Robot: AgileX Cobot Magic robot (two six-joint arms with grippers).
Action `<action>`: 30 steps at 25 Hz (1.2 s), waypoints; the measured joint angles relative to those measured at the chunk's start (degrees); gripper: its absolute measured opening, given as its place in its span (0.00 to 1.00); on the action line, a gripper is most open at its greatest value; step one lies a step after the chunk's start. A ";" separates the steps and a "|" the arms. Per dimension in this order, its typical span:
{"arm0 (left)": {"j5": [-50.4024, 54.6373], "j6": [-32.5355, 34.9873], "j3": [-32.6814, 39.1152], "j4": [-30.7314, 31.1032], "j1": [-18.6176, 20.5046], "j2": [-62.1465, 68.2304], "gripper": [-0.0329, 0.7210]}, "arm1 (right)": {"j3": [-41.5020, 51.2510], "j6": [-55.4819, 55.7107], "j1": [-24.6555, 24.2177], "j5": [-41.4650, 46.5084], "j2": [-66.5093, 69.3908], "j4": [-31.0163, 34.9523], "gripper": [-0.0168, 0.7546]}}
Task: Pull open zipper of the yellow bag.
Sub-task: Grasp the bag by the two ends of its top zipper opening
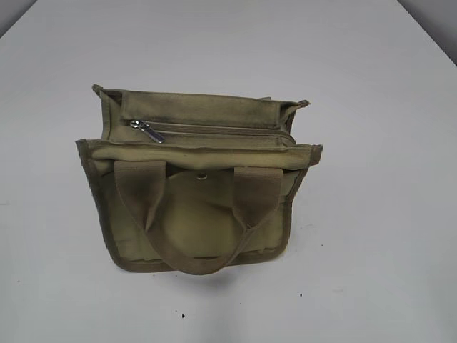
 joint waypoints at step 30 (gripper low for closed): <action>0.00 0.00 0.00 2.63 0.00 0.00 0.36 | 0.00 0.00 0.00 0.00 0.00 0.00 0.79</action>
